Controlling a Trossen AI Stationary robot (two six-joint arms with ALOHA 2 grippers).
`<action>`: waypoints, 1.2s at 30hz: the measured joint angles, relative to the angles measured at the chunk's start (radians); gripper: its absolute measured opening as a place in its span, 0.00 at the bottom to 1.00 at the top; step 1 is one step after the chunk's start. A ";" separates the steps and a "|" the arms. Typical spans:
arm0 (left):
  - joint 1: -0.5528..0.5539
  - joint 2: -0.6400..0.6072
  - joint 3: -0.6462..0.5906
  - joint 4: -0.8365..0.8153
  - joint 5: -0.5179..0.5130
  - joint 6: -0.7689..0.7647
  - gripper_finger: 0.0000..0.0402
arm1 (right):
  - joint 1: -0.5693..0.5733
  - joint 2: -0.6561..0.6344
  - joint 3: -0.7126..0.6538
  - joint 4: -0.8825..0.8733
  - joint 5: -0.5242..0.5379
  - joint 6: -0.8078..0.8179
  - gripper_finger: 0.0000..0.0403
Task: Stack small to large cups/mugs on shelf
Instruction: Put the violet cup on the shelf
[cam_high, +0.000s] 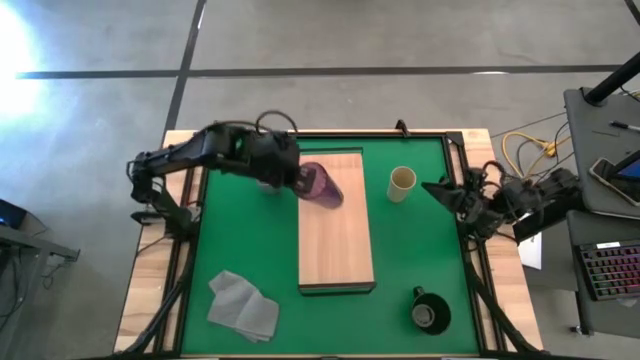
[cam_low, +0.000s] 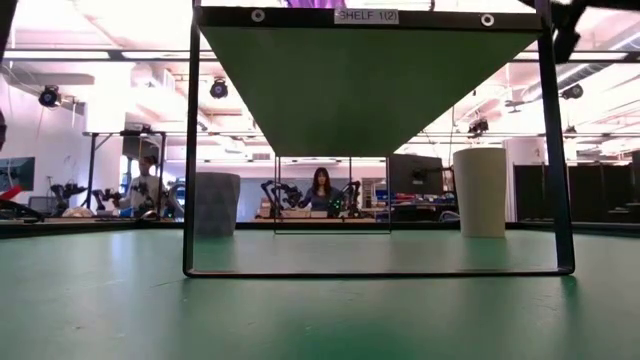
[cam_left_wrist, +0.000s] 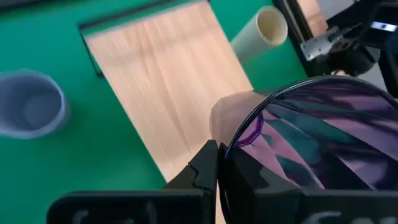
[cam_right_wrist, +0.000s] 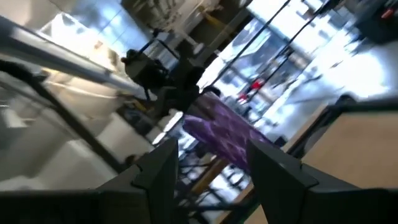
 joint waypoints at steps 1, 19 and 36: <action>0.018 0.000 0.004 0.001 0.005 0.032 0.00 | 0.000 0.024 0.032 -0.005 0.020 -0.019 0.45; 0.237 0.006 0.004 -0.091 0.174 0.569 0.00 | -0.087 0.606 0.527 -0.541 0.283 0.223 0.45; 0.352 0.059 0.027 0.089 0.307 0.756 0.00 | -0.182 0.731 0.746 -1.035 0.204 0.485 0.45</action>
